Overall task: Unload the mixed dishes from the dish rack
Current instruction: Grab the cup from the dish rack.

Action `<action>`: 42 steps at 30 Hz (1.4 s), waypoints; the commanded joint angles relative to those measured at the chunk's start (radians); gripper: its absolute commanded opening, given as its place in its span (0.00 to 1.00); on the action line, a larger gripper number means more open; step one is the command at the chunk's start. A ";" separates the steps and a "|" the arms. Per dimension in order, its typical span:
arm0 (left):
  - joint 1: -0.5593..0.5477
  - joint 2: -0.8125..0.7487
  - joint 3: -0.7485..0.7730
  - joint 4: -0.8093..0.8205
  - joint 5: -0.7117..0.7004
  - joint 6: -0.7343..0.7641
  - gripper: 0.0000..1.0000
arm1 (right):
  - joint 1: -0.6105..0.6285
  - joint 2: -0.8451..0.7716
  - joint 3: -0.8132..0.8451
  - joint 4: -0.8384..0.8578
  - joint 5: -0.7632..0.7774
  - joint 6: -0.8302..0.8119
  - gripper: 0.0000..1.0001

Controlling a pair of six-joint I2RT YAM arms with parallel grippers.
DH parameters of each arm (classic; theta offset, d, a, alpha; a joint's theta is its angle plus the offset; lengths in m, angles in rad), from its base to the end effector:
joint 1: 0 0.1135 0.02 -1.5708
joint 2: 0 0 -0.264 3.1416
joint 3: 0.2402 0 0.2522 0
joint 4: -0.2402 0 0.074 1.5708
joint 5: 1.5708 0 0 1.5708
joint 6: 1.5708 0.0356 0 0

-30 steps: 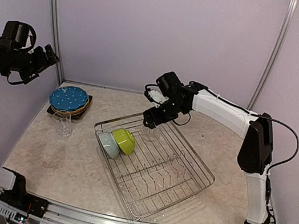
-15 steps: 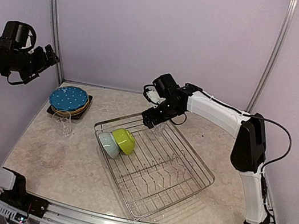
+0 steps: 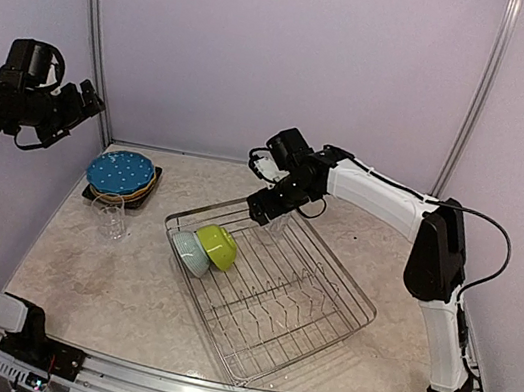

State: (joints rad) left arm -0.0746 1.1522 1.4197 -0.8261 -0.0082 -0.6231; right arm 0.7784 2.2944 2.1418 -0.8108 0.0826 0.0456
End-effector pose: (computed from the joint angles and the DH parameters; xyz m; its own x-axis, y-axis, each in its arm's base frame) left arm 0.2254 -0.0166 0.4192 -0.4687 -0.5501 -0.6912 -0.2535 0.8333 -0.4913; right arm 0.3641 0.3550 0.2435 -0.6144 -0.5421 -0.5732 -0.6389 0.7682 -0.0417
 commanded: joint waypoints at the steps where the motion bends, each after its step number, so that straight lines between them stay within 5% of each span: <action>1: -0.008 0.003 -0.014 0.025 0.002 0.011 0.99 | 0.034 -0.052 0.023 -0.012 -0.049 -0.012 0.90; 11: -0.010 -0.004 -0.019 0.024 0.001 0.014 0.99 | 0.038 -0.073 -0.002 -0.008 -0.001 -0.005 0.99; 34: -0.010 -0.008 -0.012 0.013 -0.007 0.010 0.99 | 0.016 -0.008 -0.076 0.025 0.007 0.026 0.99; 42: -0.011 -0.003 0.006 0.014 -0.004 0.011 0.99 | -0.001 0.016 -0.069 0.045 -0.032 0.043 0.90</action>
State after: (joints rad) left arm -0.0799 1.1522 1.4124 -0.8135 -0.0082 -0.6235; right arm 0.7952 2.2803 2.0792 -0.7784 0.0853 0.0681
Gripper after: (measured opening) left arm 0.988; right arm 0.919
